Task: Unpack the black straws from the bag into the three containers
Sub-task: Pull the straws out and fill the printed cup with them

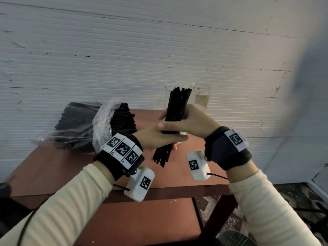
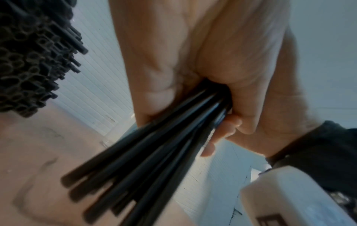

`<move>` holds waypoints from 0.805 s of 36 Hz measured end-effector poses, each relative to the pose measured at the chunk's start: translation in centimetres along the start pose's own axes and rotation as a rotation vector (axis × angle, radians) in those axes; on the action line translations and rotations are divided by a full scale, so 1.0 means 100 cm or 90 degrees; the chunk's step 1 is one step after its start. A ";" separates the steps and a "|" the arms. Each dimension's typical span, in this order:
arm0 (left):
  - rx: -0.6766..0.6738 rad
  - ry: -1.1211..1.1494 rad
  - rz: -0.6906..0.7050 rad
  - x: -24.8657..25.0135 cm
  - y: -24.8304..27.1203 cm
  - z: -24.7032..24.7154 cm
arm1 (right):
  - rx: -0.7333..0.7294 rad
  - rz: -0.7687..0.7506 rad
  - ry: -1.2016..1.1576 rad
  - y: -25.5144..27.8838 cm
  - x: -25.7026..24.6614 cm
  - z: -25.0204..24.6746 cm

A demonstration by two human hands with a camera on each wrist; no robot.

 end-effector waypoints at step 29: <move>0.236 -0.035 -0.144 -0.043 -0.063 -0.054 | 0.127 0.198 0.069 -0.074 0.070 -0.085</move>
Point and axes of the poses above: each hand's wrist, its own y-axis away from the middle knuckle, its own z-axis out of the palm, x = y × z, the point moved 10 cm from there along -y, towards the middle knuckle, and after that the axes turned 4 degrees about -x, right-handed, at the moved point
